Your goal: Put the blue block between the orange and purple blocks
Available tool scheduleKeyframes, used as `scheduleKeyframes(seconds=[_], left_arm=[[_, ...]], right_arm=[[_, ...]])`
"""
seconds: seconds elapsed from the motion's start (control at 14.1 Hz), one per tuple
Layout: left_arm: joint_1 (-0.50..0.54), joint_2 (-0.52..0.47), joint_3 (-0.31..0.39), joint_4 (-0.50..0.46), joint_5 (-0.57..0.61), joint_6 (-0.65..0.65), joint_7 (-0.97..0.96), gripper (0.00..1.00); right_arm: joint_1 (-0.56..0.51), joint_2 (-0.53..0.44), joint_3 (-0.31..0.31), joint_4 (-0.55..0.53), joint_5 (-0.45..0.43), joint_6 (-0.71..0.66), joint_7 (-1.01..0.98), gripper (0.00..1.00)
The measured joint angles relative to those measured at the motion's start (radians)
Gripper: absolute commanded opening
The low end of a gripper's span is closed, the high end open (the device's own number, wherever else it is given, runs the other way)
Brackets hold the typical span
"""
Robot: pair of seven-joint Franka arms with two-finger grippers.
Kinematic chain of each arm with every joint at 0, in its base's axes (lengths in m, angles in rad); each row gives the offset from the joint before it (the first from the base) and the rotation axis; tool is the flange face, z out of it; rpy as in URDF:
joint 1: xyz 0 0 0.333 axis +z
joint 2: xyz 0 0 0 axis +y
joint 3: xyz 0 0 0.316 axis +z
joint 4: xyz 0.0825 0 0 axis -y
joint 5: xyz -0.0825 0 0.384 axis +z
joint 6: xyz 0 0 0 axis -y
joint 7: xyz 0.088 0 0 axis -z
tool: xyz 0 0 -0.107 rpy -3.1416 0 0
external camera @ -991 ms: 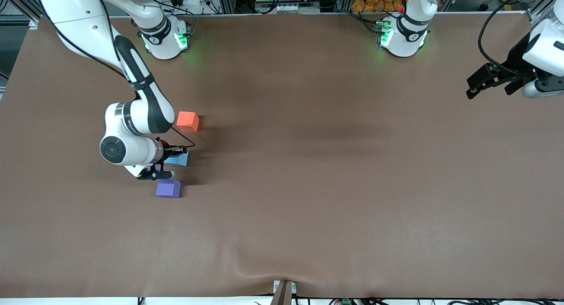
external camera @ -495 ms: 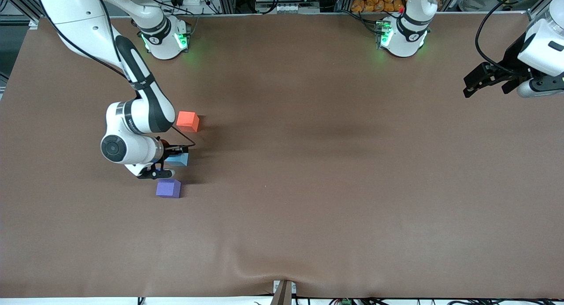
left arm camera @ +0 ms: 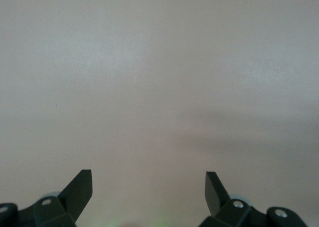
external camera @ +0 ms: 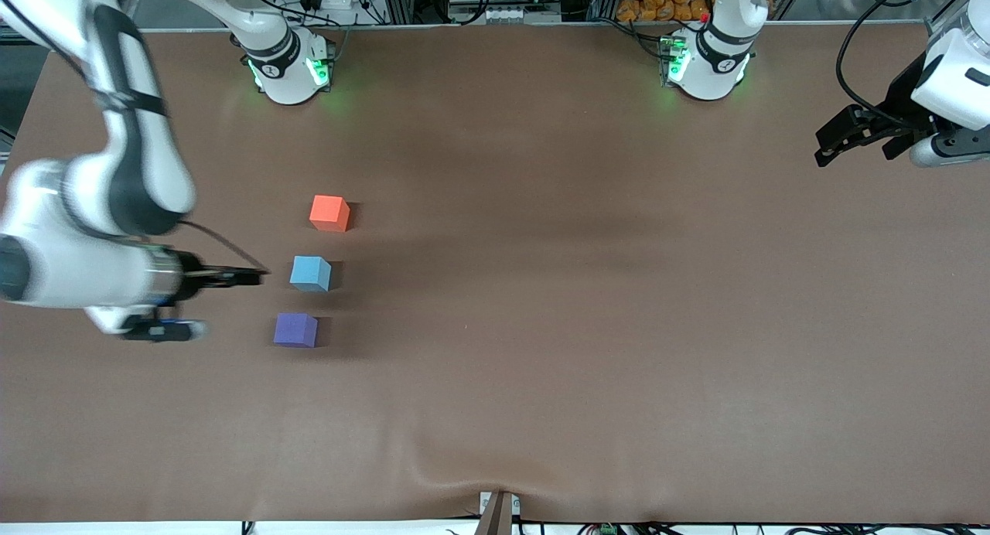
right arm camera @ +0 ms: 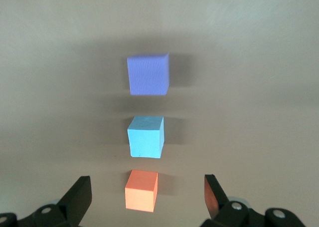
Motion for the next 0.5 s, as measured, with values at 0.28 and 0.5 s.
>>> scheduleKeyframes(seconds=[0.28,0.5], left_arm=[[0.000,0.000,0.000,0.000,0.000,-0.002,0.000,1.00],[0.001,0.000,0.001,-0.001,0.000,-0.005,0.000,1.00]], right_arm=[[-0.084,-0.009,0.000,0.274,0.009,-0.294,-0.002,1.00],[-0.082,-0.088,0.006,0.313,-0.082,-0.286,0.014,1.00]])
